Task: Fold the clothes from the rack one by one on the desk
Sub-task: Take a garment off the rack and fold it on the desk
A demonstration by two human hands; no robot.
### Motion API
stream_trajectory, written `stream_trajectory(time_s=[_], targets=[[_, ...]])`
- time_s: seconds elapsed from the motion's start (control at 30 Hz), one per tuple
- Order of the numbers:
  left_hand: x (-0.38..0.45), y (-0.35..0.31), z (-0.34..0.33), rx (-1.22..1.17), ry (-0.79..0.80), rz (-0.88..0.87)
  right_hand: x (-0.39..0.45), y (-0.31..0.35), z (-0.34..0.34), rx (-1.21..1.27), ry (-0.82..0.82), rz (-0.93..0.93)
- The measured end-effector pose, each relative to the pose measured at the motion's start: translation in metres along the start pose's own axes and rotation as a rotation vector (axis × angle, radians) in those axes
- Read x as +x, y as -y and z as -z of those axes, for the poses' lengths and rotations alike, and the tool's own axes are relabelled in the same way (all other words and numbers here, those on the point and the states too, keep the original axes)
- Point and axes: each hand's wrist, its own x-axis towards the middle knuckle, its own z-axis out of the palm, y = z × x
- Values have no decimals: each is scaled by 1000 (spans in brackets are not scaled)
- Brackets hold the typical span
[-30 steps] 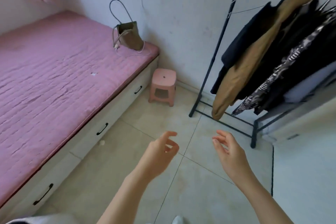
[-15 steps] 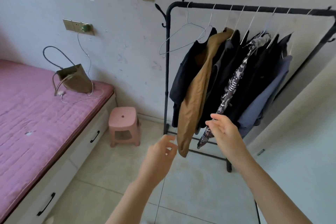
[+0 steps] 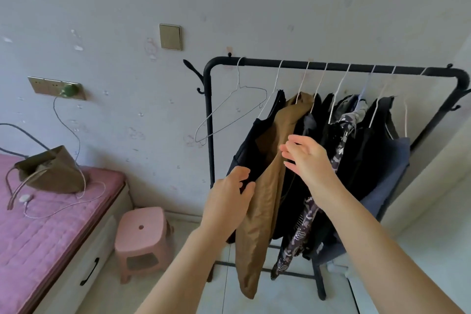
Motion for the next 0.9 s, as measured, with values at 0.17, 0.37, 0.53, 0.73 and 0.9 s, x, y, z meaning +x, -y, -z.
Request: stream_trajectory(time_s=[0.17,0.37,0.53,0.73,0.9], targets=[[73,-9,-3,68,-51,-48,78,18,-8,48,4,-33],[136,-12,-15,74,-84,-31,157,31,-19,190,36,-168],[176,-9,-33,59,-34,28,223,22,-25,307,56,-322],[204,-7,-50,29,3,114,264,23,-31,448,96,-419],[213,-5,-54,54,-25,109,278,25,-31,466,142,-449]])
